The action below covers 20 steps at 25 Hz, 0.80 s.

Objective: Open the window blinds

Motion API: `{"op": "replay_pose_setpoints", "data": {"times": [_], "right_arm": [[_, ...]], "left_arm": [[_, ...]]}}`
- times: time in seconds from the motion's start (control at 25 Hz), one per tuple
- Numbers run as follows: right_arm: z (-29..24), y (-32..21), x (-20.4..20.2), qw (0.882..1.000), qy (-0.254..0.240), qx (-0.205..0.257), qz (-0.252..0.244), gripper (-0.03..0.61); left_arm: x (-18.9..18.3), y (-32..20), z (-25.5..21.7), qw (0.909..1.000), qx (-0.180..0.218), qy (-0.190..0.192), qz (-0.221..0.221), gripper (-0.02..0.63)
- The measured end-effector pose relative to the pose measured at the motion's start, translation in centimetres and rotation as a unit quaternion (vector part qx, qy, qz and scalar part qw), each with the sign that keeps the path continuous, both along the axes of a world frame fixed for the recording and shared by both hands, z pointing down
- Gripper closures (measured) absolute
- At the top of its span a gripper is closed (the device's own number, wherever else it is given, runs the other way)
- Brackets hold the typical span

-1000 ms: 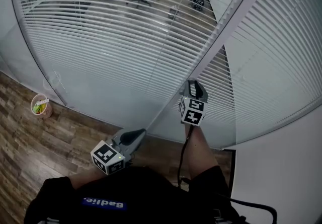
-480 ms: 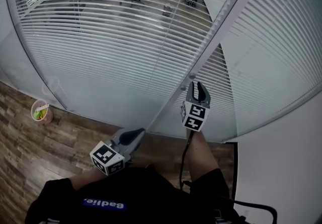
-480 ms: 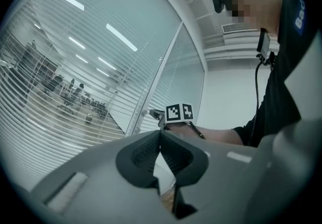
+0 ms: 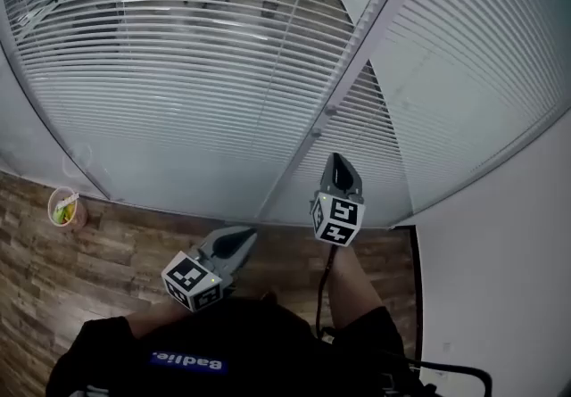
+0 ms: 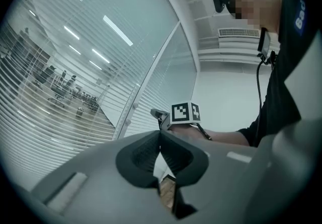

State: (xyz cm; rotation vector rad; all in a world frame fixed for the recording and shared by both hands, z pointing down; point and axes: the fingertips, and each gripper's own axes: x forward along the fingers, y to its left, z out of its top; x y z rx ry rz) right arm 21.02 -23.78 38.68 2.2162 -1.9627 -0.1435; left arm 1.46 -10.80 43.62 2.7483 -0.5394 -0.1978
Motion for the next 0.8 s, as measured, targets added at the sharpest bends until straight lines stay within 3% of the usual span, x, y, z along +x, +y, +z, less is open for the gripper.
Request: {"op": "replay_pose_setpoints", "data": {"times": [0.44,0.8], "right_arm": [[1.6,7.5,0.5,0.998,-0.039,0.006,-0.045,0.577],[3.6,14.2,-0.1,0.99,-0.074,-0.02,-0.115,0.577]], "left_arm": [[2.9,4.9,-0.8,0.9989,0.034,-0.01,-0.032,0.614],[5.7,9.9,-0.6,0.9966,0.017,-0.04,-0.07,0.614]]}}
